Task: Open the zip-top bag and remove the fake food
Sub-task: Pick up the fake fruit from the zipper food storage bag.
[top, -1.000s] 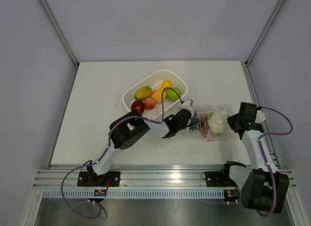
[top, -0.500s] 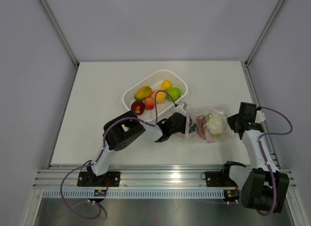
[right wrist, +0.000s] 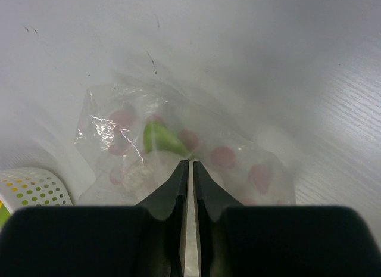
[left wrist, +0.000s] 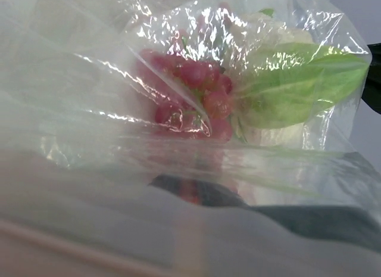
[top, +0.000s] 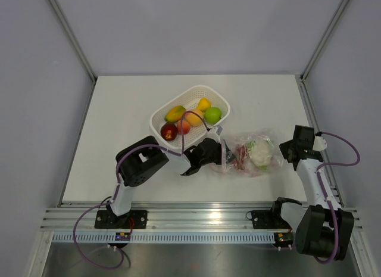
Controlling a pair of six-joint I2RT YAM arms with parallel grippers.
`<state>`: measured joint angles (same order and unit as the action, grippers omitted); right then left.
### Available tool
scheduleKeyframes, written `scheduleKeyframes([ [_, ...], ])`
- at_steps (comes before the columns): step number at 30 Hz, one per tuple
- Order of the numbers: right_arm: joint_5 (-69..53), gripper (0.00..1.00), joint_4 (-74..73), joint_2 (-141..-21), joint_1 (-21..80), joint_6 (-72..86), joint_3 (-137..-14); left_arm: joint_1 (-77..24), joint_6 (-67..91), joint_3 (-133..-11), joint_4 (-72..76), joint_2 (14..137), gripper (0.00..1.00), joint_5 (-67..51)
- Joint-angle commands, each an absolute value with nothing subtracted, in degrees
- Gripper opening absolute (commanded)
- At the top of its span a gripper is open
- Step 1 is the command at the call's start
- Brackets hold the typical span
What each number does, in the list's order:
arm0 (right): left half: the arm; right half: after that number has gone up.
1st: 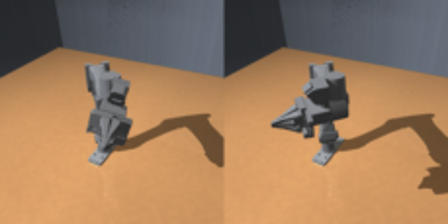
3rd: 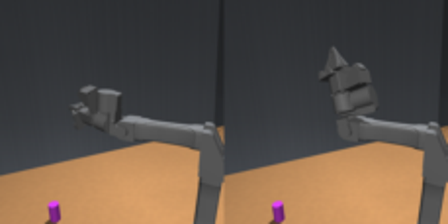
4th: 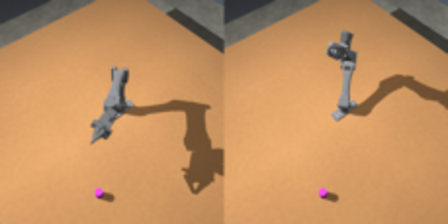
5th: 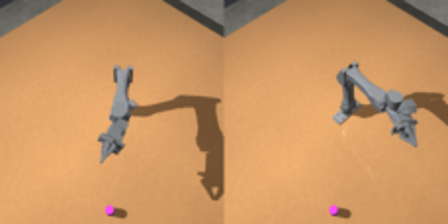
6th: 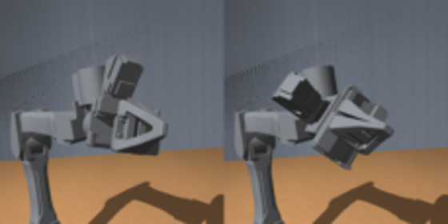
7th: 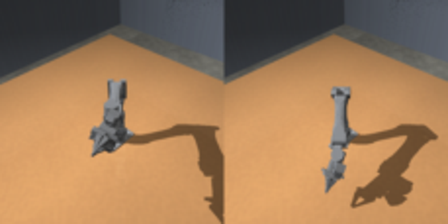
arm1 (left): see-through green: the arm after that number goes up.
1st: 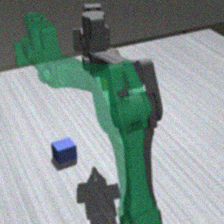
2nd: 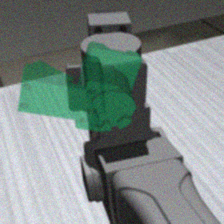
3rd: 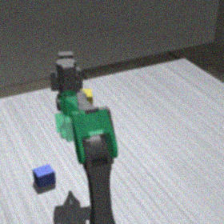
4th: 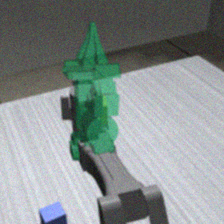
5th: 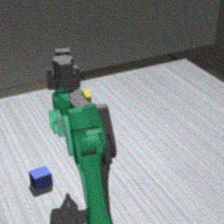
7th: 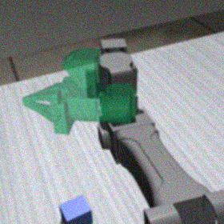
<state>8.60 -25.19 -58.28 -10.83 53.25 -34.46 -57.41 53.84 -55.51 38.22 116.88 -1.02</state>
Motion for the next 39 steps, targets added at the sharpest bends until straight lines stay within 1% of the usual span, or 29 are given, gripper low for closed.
scheduleKeyframes([
  [1, 11.6, 0.13, -25.31, -58.62, -11.43, 54.4, -34.28, -56.25, 54.05, -54.41, 41.13, 111.98, 0.17, -3.07],
  [4, 10.81, 0.1, -24.52, -58.45, -11.51, 54.05, -33.93, -55.64, 53.62, -54.49, 39.56, 110.74, 0.17, -4.04],
  [7, 7.66, 0.13, -23.38, -58.8, -11.51, 50.02, -34.8, -55.55, 53.0, -55.11, 38.32, 110.39, 0.17, -4.04],
  [8, 6.95, 0.18, -23.47, -58.71, -11.51, 49.05, -35.24, -55.46, 52.91, -55.28, 38.32, 110.56, 0.17, -3.96],
  [9, 5.73, 0.27, -23.21, -58.36, -11.51, 47.39, -35.51, -55.55, 52.91, -55.63, 38.23, 110.74, 0.17, -4.22],
  [10, 4.84, 0.32, -22.77, -57.92, -11.51, 46.76, -35.25, -55.46, 53.0, -55.81, 38.49, 111.35, 0.17, -4.39],
  [11, 3.88, 0.4, -22.15, -56.7, -11.51, 46.41, -34.9, -55.46, 53.09, -55.9, 38.58, 111.53, 0.17, -4.39],
  [13, 0.54, 0.47, -20.04, -55.2, -11.51, 44.74, -34.02, -55.46, 53.0, -56.69, 38.58, 112.23, 0.17, -4.66],
  [15, 0.52, 0.5, -19.6, -53.44, -11.51, 44.56, -33.75, -55.46, 52.91, -57.04, 38.58, 112.94, 0.17, -4.57],
  [17, 0.26, 0.7, -19.25, -52.56, -11.51, 43.95, -33.57, -55.46, 52.74, -57.39, 38.67, 113.29, 0.17, -4.4],
  [18, -2.0, 0.86, -19.16, -52.47, -11.51, 43.25, -33.66, -55.46, 52.65, -57.83, 38.41, 113.38, 0.16, -4.48],
  [19, -2.89, 0.92, -18.9, -52.38, -11.51, 42.89, -33.66, -55.46, 52.47, -58.01, 38.15, 113.47, 0.16, -4.48],
  [21, -5.35, 0.97, -18.2, -51.86, -11.51, 41.41, -33.58, -55.46, 52.3, -58.18, 38.14, 113.73, 0.16, -4.22],
  [24, -7.9, 0.98, -16.79, -51.42, -11.51, 40.17, -33.31, -55.46, 52.12, -58.36, 38.15, 114.08, 0.16, -4.13],
  [27, -8.44, 0.92, -17.31, -53.6, -11.51, 39.29, -33.92, -55.46, 51.86, -58.97, 37.88, 114.34, 0.16, -4.13],
  [32, -12.65, 0.86, -12.58, -61.23, -11.43, 39.99, -32.96, -55.11, 51.85, -59.59, 37.62, 115.05, 0.16, -4.39],
  [36, -13.97, 0.82, -11.87, -64.16, -11.25, 39.9, -33.14, -54.67, 51.94, -60.03, 37.36, 115.58, 0.16, -4.83],
  [38, -13.54, 0.71, -11.34, -63.64, -11.16, 40.34, -32.87, -54.58, 51.94, -60.55, 37.0, 115.84, 0.15, -5.1],
  [39, -13.1, 0.64, -11.25, -63.37, -11.08, 40.52, -32.61, -54.58, 51.94, -60.73, 36.83, 115.84, 0.15, -5.1],
])
